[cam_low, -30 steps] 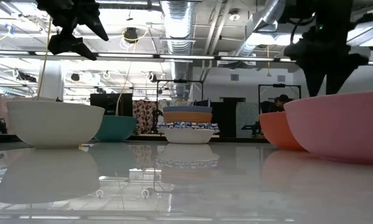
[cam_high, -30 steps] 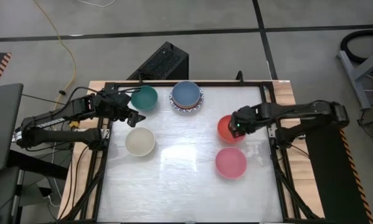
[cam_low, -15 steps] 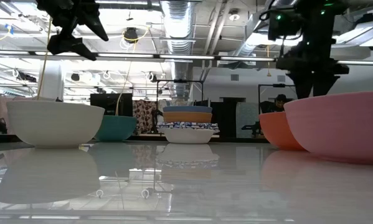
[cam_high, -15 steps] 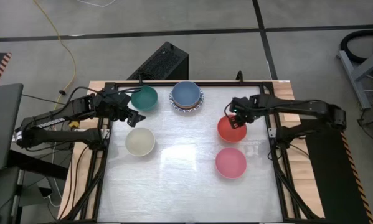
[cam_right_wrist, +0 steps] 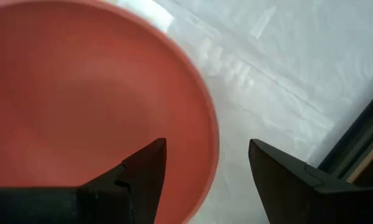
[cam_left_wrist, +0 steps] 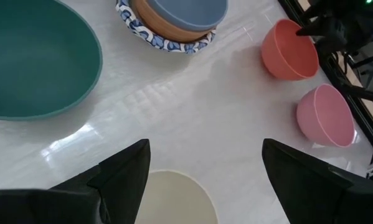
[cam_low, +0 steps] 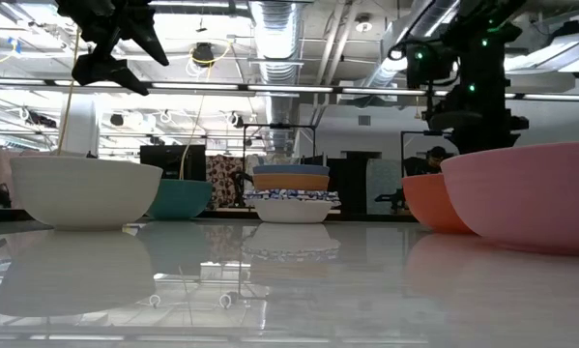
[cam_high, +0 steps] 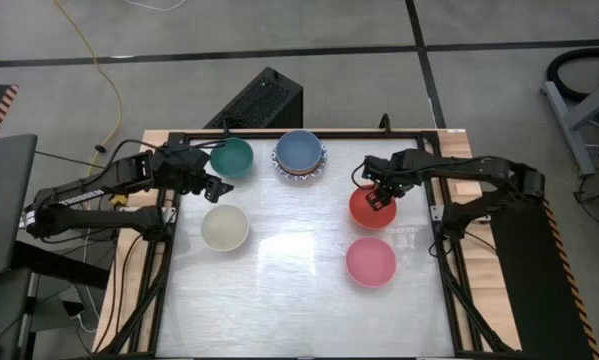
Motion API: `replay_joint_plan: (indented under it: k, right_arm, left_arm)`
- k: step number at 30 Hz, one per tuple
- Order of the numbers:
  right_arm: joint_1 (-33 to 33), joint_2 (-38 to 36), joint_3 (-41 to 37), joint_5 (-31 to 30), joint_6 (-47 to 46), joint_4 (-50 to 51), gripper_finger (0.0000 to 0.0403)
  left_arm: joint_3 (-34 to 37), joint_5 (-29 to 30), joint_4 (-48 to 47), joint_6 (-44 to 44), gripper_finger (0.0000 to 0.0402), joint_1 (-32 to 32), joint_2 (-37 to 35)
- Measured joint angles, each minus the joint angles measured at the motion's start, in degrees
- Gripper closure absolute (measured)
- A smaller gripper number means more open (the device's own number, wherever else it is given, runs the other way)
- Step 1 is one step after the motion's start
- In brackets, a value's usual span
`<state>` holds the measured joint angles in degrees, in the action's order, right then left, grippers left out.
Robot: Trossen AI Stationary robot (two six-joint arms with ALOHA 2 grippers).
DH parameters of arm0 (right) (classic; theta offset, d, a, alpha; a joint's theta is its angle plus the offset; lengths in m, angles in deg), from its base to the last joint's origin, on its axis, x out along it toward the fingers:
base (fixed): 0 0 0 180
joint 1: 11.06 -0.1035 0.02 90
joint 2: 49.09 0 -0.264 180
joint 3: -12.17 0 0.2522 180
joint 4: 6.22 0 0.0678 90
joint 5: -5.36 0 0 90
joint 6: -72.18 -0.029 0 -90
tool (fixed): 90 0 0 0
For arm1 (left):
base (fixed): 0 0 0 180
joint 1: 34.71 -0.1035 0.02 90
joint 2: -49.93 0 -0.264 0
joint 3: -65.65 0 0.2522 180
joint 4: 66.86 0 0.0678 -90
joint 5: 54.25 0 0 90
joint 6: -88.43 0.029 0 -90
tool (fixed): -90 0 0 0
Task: Nest bowls inside each other by size order
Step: Stack the orange bowl on top of the blue bowl
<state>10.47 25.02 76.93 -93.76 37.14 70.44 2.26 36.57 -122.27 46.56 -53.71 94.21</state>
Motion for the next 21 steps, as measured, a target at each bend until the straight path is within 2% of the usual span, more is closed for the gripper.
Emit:
replay_joint_plan:
  k: [7, 11, 15, 21]
  right_arm:
    - [1.20, -2.32, -8.49, 3.84, 0.17, -8.46, 0.0155]
    - [0.90, -2.32, -10.26, 5.11, -0.90, -10.87, 0.0168]
    - [0.14, -2.34, -10.29, 4.85, -2.44, -10.92, 0.0223]
    - [-0.06, -2.38, -10.26, 4.87, -3.76, -10.90, 0.0350]
  left_arm:
    - [0.00, 0.09, -0.02, -0.94, 0.0104, 0.00, 0.00]
    - [0.00, 1.33, -0.03, -1.20, 0.0104, 0.00, -0.02]
    - [0.00, 2.02, -0.04, -1.74, 0.0104, 0.00, -0.01]
    - [0.00, 3.30, -0.04, -1.74, 0.0104, 0.00, -0.02]
